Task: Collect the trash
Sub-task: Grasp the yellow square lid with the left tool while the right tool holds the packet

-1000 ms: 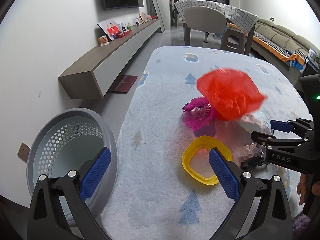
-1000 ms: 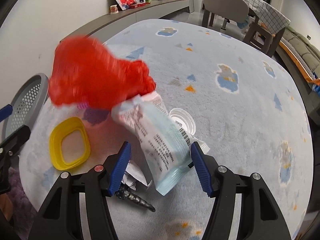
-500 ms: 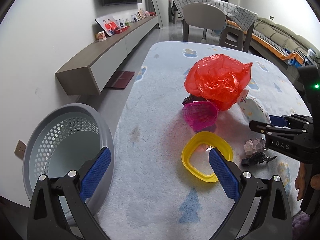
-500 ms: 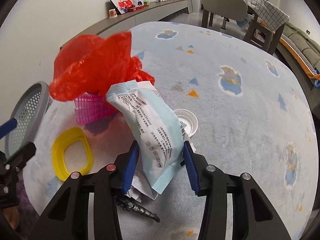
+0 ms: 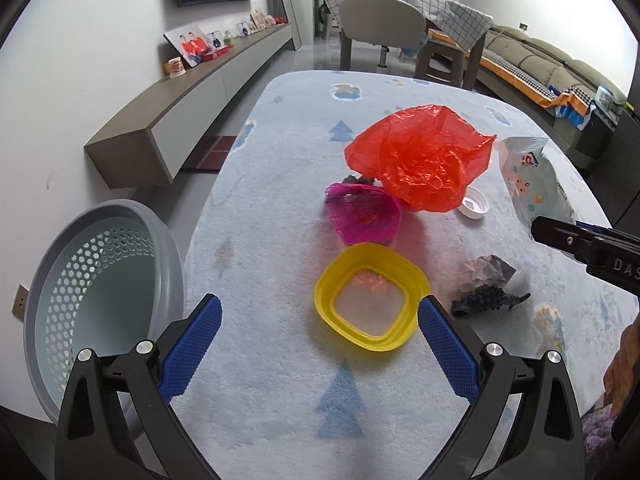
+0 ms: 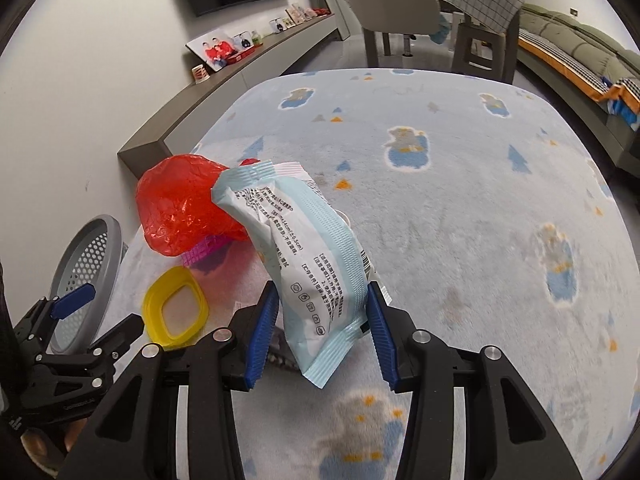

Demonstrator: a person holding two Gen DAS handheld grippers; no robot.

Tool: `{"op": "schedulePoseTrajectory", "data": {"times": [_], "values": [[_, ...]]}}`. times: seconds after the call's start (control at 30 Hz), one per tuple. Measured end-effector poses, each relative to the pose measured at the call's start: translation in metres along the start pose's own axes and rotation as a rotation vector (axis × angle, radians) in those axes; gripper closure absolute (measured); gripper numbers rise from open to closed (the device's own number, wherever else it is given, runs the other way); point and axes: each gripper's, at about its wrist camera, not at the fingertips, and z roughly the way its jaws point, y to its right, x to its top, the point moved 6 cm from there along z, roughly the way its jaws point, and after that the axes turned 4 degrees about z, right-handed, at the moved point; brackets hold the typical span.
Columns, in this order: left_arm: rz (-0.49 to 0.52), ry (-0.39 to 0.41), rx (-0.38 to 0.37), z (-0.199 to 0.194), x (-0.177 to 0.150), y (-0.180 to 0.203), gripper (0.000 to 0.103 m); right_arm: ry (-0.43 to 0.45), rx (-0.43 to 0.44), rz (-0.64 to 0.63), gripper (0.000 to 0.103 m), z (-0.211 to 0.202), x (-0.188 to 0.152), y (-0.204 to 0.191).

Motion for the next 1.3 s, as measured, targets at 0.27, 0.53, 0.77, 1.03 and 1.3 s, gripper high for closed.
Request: {"op": "schedulePoseTrajectory", "data": {"times": [0.27,0.53,0.77,1.03,1.3], "values": [[0.062,-0.038,-0.003,0.009,-0.014,0.023,0.006,0.022,0.018,0.055,0.06,-0.017,-0.017,0.009],[0.055,-0.081,0.007,0.03,-0.017,0.032,0.006,0.031,0.068,0.071,0.06,-0.025,-0.016,0.007],[0.001,-0.12,0.019,0.05,-0.011,0.029,0.006,0.034,0.107,0.07,0.06,-0.029,-0.013,0.003],[-0.004,-0.107,-0.005,0.049,-0.007,0.037,0.028,0.028,0.116,0.066,0.06,-0.027,-0.01,0.002],[-0.008,-0.065,0.018,0.024,-0.014,0.028,0.029,0.032,0.107,0.052,0.06,-0.027,-0.011,-0.003]]}}
